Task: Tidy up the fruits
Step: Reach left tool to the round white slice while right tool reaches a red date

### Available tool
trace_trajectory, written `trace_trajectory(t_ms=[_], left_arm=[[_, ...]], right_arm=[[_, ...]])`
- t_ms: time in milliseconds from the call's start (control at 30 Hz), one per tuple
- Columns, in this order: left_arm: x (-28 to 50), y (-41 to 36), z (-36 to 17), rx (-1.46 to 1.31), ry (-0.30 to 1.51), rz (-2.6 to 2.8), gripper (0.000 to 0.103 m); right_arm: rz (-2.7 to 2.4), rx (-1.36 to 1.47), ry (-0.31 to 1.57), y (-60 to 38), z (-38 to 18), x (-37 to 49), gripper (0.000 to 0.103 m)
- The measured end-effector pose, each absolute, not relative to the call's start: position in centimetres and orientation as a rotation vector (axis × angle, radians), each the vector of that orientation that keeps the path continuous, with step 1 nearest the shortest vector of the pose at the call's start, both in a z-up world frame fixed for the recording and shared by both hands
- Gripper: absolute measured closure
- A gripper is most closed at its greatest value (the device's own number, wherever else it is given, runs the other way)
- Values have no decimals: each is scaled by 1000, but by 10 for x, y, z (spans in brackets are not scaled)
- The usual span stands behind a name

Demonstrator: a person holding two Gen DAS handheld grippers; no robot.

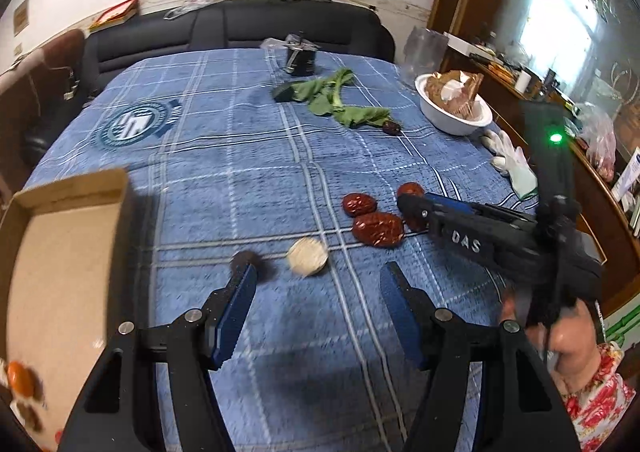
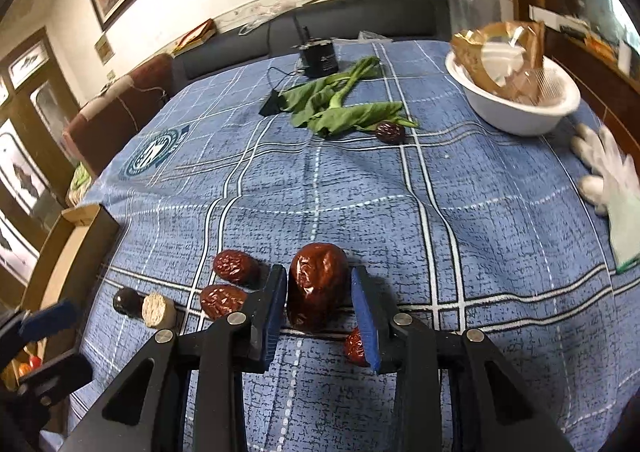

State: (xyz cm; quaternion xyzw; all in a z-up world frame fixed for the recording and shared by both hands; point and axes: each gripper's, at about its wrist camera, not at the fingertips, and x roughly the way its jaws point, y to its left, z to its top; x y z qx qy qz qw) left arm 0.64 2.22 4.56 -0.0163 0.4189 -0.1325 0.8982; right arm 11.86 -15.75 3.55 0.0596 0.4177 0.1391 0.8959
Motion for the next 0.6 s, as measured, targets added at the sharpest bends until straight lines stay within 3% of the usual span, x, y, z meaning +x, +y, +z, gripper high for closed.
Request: trace_trajectory(t_ms=[267, 333, 400, 600], left_arm=[[40, 6, 15, 18, 936, -318, 41], [45, 7, 9, 25, 956, -315, 52], [46, 7, 5, 39, 963, -305, 69], [44, 7, 4, 42, 942, -308, 71]], right_arm=[[300, 210, 838, -178, 43, 115, 73], [308, 232, 829, -182, 47, 113, 73], [313, 242, 817, -183, 50, 111, 73], [316, 247, 807, -182, 54, 109, 75]])
